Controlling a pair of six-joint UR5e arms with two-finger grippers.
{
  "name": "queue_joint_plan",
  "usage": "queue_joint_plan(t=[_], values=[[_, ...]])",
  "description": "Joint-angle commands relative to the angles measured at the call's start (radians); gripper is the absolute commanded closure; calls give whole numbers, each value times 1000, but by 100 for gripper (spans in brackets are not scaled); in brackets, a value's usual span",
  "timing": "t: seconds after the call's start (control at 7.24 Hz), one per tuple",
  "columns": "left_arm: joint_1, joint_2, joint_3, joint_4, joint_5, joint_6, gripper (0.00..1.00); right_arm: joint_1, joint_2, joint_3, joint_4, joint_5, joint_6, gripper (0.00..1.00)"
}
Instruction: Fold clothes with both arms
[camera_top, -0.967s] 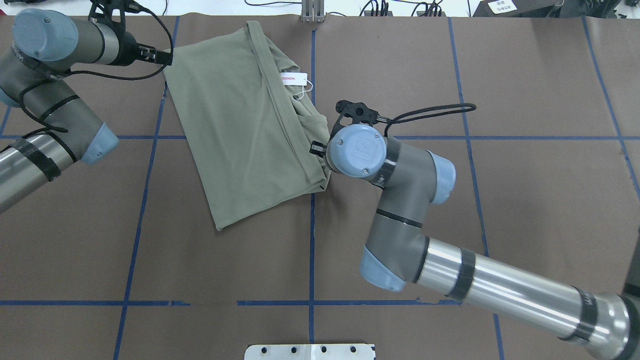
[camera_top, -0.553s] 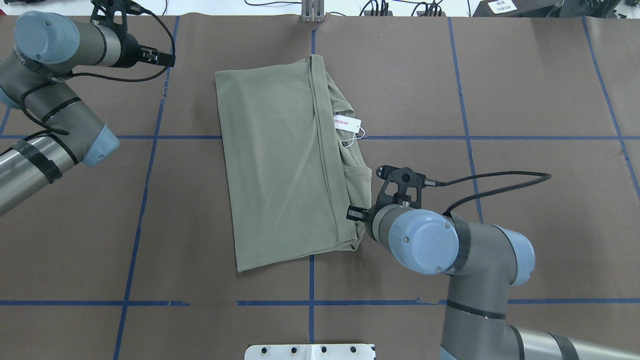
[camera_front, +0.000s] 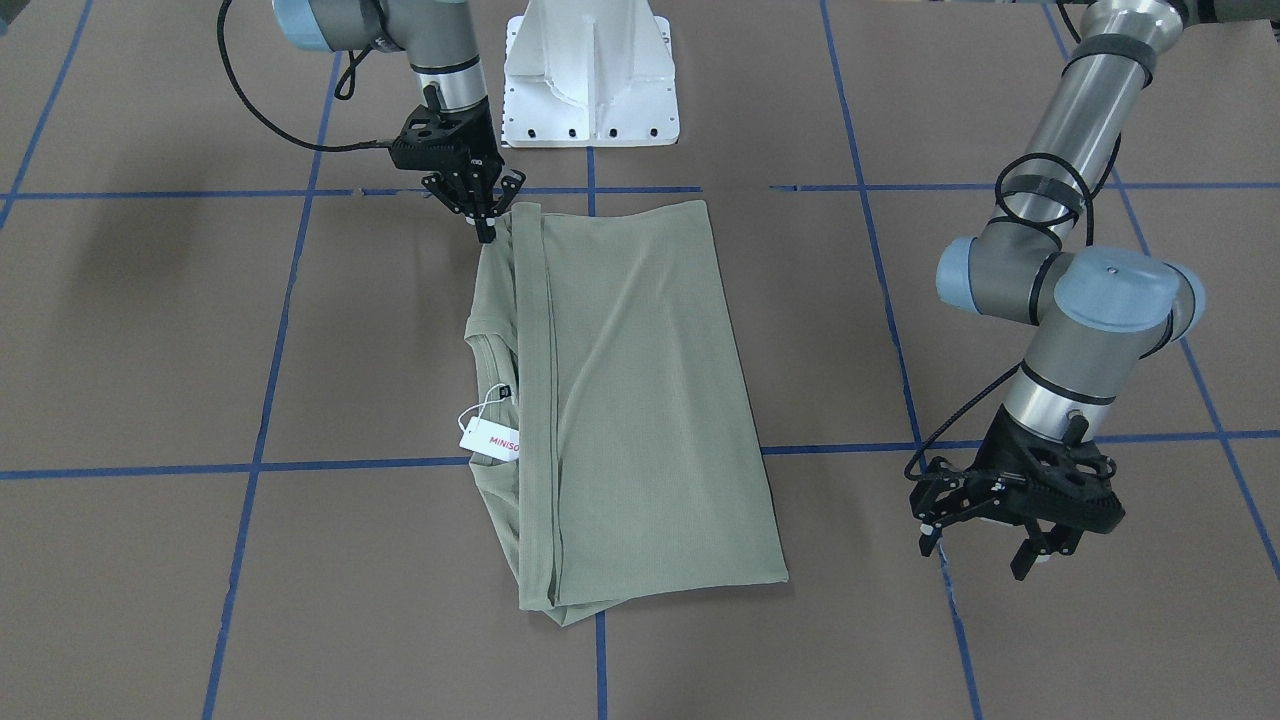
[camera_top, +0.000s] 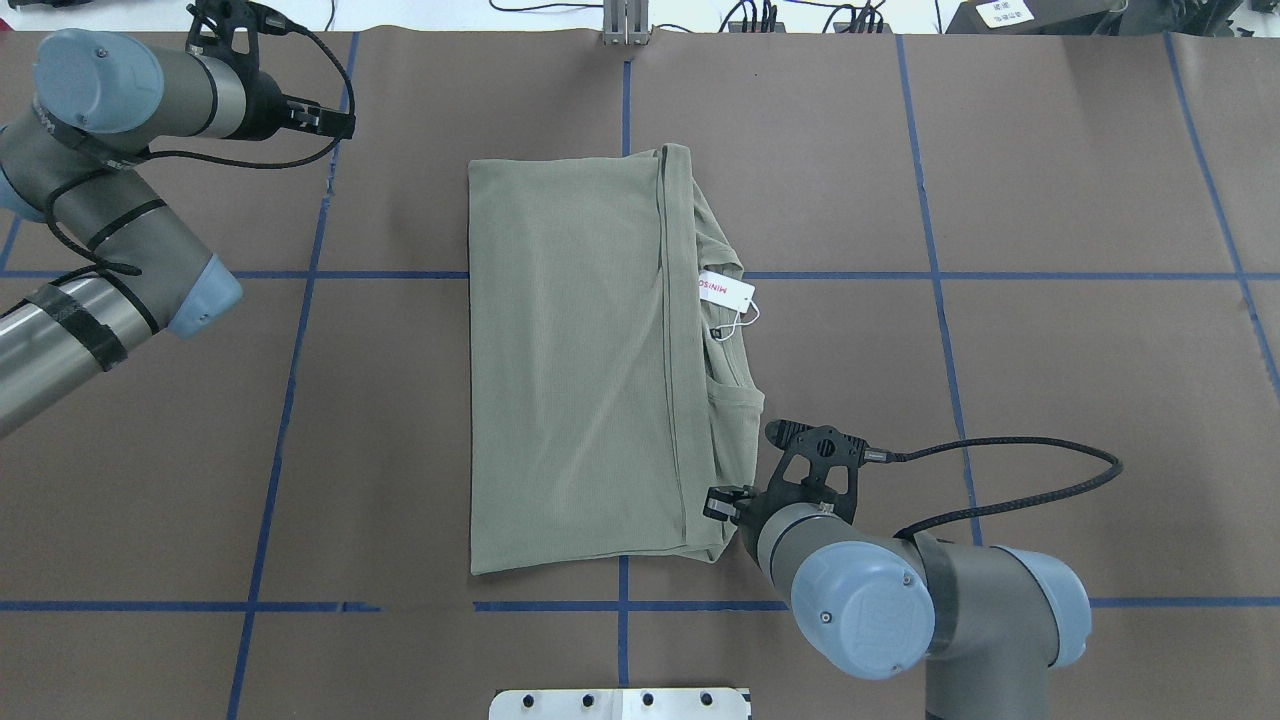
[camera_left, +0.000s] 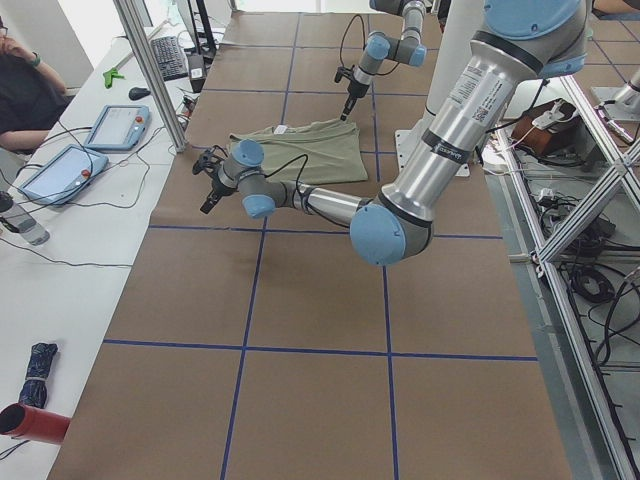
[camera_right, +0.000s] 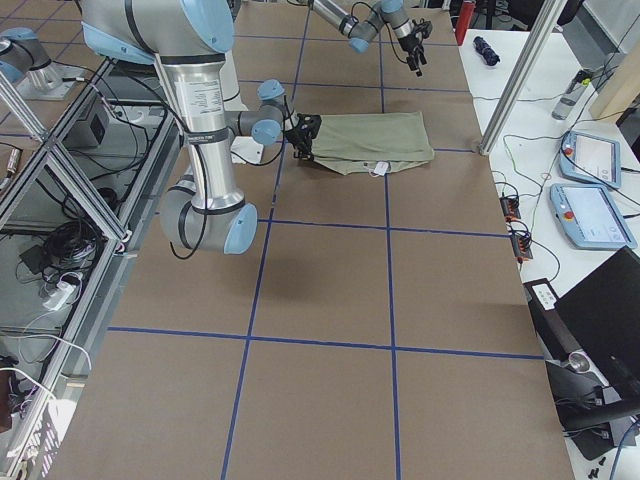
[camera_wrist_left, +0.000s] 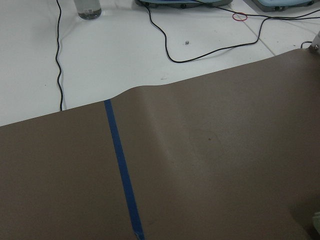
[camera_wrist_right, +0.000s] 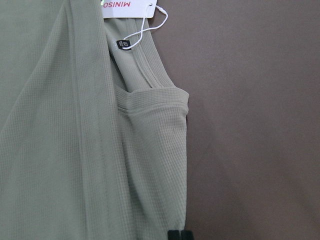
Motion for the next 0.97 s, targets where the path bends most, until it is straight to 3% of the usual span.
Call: queue_joint_plan(t=[0.0,0.14,0.28,0.41,0.83], values=[[0,0,-1,0,0,0,0,-31,-3,-3,-1,-22,10,7],[-1,0,-1,0,0,0,0,-52,12,-9,-27,-51,-2,0],[-1,0,-1,0,-2,0,0,-28,31,-13,-40,-39,-58,0],[1,0,-1,0,-2,0,0,33,84,-39,-56,24,-191,0],[3,0,-2,0,-2,-2,0,239,374,-354,-154,241,-378,0]])
